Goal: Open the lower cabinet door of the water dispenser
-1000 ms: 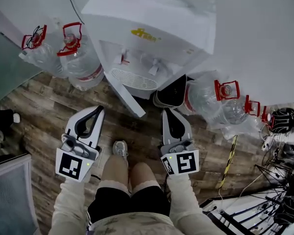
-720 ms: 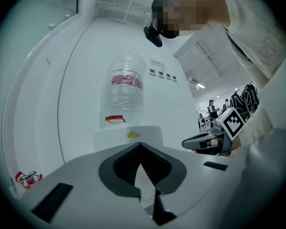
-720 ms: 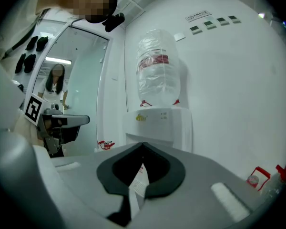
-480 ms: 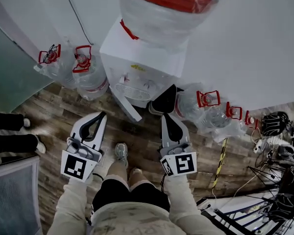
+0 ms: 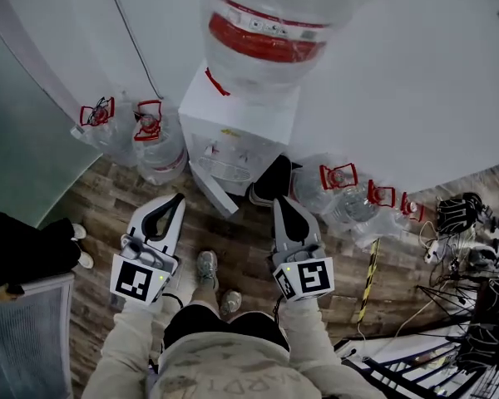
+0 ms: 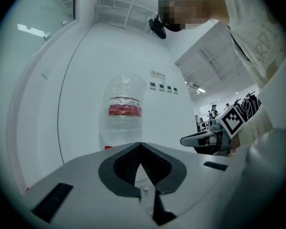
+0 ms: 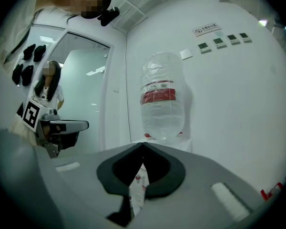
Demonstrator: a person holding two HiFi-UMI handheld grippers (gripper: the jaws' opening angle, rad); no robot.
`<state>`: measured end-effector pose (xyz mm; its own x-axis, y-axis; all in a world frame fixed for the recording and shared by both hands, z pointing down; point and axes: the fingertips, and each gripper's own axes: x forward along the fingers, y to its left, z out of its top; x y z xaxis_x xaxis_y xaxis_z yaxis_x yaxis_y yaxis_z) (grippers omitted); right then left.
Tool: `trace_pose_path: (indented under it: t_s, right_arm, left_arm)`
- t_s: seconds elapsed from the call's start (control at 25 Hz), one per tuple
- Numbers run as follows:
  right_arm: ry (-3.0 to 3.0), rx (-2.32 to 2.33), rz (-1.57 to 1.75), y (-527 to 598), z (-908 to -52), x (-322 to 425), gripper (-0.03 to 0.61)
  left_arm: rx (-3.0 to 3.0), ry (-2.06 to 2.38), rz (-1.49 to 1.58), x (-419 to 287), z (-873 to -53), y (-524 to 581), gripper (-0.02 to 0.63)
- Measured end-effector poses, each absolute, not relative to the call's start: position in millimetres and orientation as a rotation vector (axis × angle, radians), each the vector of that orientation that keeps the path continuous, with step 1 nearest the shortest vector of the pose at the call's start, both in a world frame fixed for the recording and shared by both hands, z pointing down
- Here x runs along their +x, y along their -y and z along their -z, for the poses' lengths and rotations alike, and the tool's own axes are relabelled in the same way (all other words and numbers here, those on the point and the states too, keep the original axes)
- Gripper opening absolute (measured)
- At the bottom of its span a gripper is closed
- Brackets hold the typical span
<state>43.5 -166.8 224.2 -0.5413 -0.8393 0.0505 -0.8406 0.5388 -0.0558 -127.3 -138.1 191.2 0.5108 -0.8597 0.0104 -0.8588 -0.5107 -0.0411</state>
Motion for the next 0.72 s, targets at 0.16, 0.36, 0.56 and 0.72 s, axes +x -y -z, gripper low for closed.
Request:
trace_pose_path:
  t_s: [0.16,0.36,0.56,0.72]
  right_arm:
    - [2.741,1.489,-0.119,157.6,-209.6,44.8,0.009]
    - [2.748,1.492,-0.104,147.1,-193.1,49.0,0.009]
    - [2.766,1.481,-0.065,135.7,-174.3,49.6,0.009]
    - [2.775,1.471,-0.051,122.2,-163.6,50.6,0.009]
  left_arm:
    - [-2.692,-1.548,0.066,-128.5,-177.5,129.8,0.003]
    - [-2.658,-1.533,0.061,-126.7,-159.1,117.6,0.002]
    - [-2.641,-1.562,0.029,-127.1,-145.3,103.8,0.002]
    - [-2.607,-1.551,0.036,-125.2,-133.1,91.3,0.003]
